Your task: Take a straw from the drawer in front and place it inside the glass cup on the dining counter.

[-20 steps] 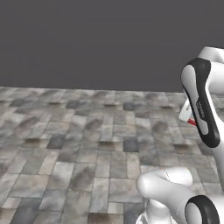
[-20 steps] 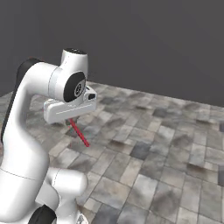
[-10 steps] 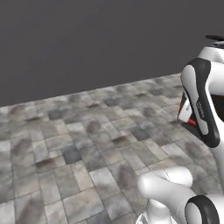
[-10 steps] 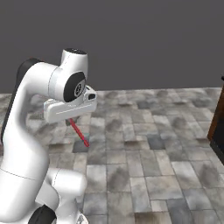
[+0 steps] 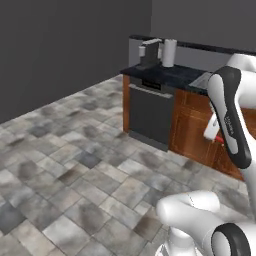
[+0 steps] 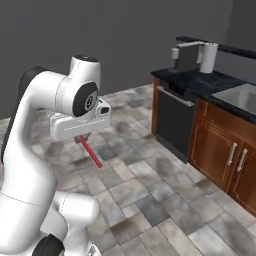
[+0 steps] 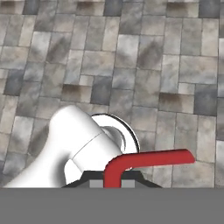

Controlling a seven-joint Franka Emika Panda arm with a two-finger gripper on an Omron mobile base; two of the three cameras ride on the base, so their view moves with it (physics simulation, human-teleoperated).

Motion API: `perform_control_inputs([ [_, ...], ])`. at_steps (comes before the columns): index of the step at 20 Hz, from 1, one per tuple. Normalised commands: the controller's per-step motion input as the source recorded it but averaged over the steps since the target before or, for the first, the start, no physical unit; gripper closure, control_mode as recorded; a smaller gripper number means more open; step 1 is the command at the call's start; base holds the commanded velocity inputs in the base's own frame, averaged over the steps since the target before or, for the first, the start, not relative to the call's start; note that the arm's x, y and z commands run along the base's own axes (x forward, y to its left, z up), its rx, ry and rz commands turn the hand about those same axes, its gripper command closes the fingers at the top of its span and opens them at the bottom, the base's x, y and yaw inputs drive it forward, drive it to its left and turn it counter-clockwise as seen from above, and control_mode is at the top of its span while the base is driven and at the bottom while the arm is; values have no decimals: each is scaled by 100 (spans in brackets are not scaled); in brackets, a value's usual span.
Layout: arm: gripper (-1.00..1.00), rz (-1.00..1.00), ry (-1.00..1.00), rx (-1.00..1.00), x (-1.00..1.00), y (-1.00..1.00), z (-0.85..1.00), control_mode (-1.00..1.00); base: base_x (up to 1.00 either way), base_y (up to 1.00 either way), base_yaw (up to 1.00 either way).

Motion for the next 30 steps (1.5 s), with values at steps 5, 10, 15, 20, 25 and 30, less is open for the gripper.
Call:
perform_control_inputs([
  [5,100,0,0,0,0,0,0,100,0,2,-69],
  [10,100,0,0,0,0,0,0,100,48,68,-14],
  [15,100,0,0,0,0,0,0,100,79,100,0],
  [20,100,0,0,0,0,0,0,100,94,100,-6],
  [25,100,0,0,0,0,0,0,100,100,100,-11],
  [30,100,0,0,0,0,0,0,100,100,100,-19],
])
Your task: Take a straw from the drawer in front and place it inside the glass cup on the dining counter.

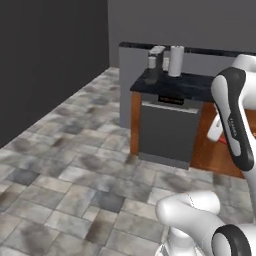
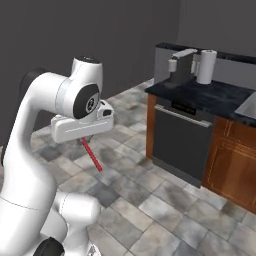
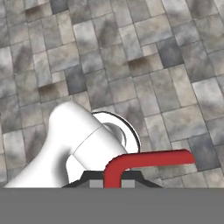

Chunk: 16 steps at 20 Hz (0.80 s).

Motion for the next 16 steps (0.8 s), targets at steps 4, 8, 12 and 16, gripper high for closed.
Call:
perform_control_inputs([
  [4,100,0,0,0,0,0,0,100,99,100,-30],
  [8,100,0,0,0,0,0,0,100,100,100,-33],
  [12,100,0,0,0,0,0,0,100,94,100,-39],
  [16,100,0,0,0,0,0,0,100,84,100,-42],
])
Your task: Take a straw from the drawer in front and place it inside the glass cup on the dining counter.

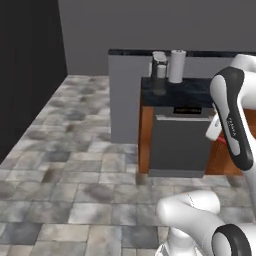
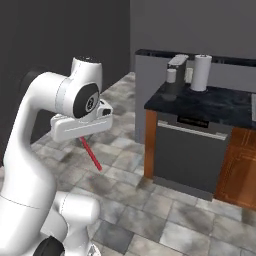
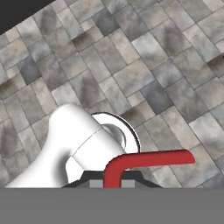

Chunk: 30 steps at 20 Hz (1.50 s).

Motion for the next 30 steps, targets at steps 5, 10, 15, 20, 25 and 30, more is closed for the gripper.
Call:
perform_control_inputs([
  [5,100,0,0,0,0,0,0,100,74,100,-44],
  [10,100,0,0,0,0,0,0,100,68,100,-44],
  [15,100,0,0,0,0,0,0,100,80,100,-35],
  [20,100,0,0,0,0,0,0,100,87,100,-25],
  [25,100,0,0,0,0,0,0,100,92,100,-23],
  [30,100,0,0,0,0,0,0,100,91,100,-22],
])
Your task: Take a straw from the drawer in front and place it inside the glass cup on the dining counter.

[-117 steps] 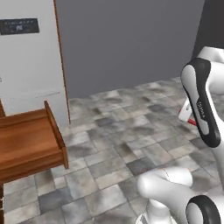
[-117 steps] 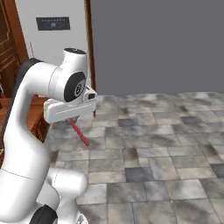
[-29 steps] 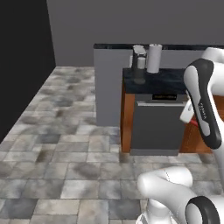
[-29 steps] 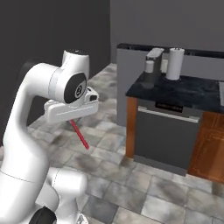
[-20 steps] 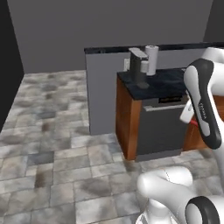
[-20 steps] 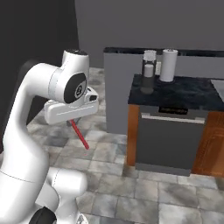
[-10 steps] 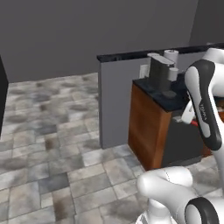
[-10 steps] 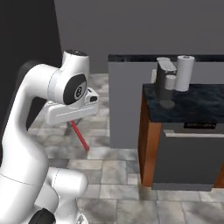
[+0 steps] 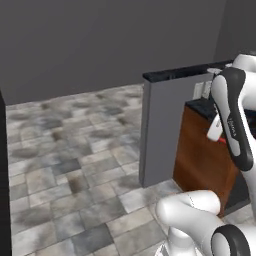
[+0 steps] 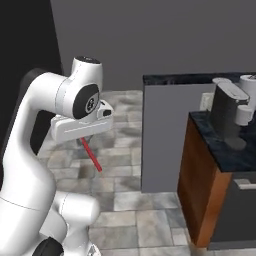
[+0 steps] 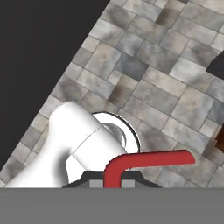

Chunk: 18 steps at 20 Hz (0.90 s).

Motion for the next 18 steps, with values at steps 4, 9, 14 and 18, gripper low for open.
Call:
perform_control_inputs([
  [4,100,0,0,0,0,0,0,100,89,100,-23],
  [9,100,0,0,0,0,0,0,100,90,100,-24],
  [14,100,0,0,0,0,0,0,100,93,100,-27],
  [18,100,0,0,0,0,0,0,100,88,100,-29],
])
